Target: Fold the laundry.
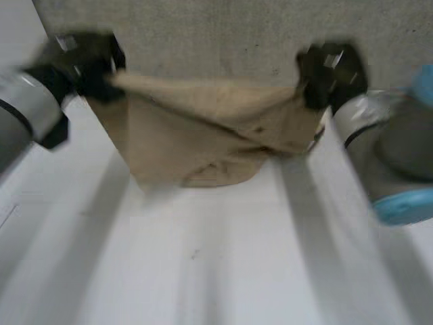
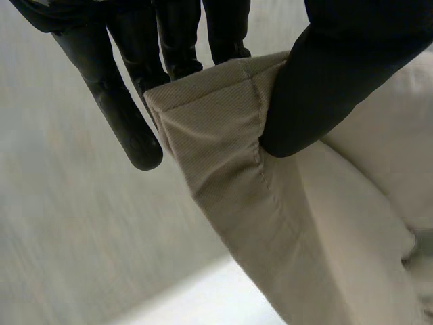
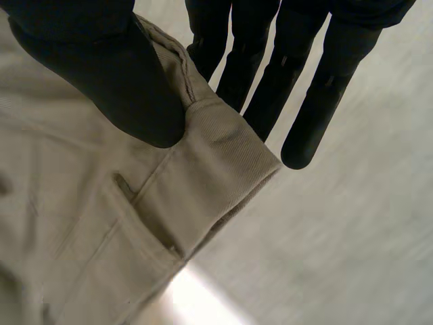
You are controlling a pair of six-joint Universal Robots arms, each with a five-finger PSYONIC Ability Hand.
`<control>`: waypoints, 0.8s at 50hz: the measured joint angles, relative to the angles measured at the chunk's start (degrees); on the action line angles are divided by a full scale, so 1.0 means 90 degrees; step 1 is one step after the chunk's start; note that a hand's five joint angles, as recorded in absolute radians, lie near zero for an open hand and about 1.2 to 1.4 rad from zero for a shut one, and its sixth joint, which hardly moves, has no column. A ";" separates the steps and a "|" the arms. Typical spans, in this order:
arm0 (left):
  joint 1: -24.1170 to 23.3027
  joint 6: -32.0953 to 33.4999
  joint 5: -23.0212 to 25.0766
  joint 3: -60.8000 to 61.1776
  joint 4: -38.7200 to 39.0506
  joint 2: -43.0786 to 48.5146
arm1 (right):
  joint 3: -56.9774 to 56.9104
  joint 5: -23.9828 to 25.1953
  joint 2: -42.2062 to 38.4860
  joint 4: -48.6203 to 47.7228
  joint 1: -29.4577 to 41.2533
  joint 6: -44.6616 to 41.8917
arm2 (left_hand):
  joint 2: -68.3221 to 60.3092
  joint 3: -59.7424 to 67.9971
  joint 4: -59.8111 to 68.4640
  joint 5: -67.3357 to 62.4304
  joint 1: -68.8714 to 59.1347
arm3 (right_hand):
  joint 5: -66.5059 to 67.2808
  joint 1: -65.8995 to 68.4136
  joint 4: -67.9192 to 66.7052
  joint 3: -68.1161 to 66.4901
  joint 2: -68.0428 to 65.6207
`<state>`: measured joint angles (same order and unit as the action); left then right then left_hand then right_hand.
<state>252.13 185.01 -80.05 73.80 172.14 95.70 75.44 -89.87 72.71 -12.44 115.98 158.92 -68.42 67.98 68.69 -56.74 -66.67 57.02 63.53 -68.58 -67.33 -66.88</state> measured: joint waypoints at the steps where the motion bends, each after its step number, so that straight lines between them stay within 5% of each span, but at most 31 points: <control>1: -0.0003 0.0128 0.0058 -0.0069 -0.0021 -0.0211 | -0.0111 0.0031 0.0231 0.0124 -0.0028 -0.0101 | -0.0002 0.0000 0.0000 0.0000 0.0000 | 0.0000 0.0000 -0.0001 -0.0005 0.0000; 9: -0.0072 0.0998 0.0318 -0.1161 -0.0688 -0.1051 | -0.1712 0.0138 0.1042 0.1509 -0.0147 -0.0902 | -0.0012 0.0020 0.0002 -0.0031 0.0000 | 0.0000 0.0000 -0.0005 -0.0007 0.0000; 21: -0.0348 0.1771 0.0110 -0.1947 -0.1540 0.0987 | -0.2820 0.0092 -0.0795 0.2255 -0.0125 -0.1059 | -0.0013 0.0020 0.0003 -0.0031 0.0000 | 0.0017 0.0000 -0.0006 -0.0038 0.0000; 25: -0.0413 0.1961 0.0080 -0.2253 -0.0894 0.2020 | -0.2748 -0.0017 -0.1538 0.1665 -0.0020 -0.0965 | -0.0021 0.0026 0.0005 -0.0032 0.0000 | 0.0017 0.0000 -0.0007 -0.0038 0.0000; 30: -0.0429 0.1774 -0.0151 -0.2996 0.0746 0.2887 | -0.2697 -0.0427 -0.2183 -0.0339 0.0100 -0.0469 | -0.0022 0.0026 0.0005 -0.0031 0.0000 | 0.0016 0.0017 -0.0008 -0.0042 0.0000; 37: -0.0371 0.0827 -0.0689 -0.3189 0.3207 0.2662 | -0.2580 -0.0711 -0.2092 -0.3438 0.0103 0.0494 | -0.0022 0.0026 0.0006 -0.0031 0.0000 | 0.0016 0.0017 -0.0010 -0.0050 0.0000; 40: -0.0342 0.0598 -0.0826 -0.2975 0.3666 0.2391 | -0.2602 -0.0642 -0.2038 -0.3906 0.0107 0.0735 | -0.0022 0.0026 0.0006 -0.0031 0.0000 | 0.0019 0.0017 -0.0010 -0.0050 0.0000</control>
<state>249.06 190.39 -87.49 47.02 205.13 117.22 52.02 -95.65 54.36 -47.59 116.94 165.54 -68.63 68.22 68.74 -57.01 -66.67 57.19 63.68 -68.67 -67.78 -66.88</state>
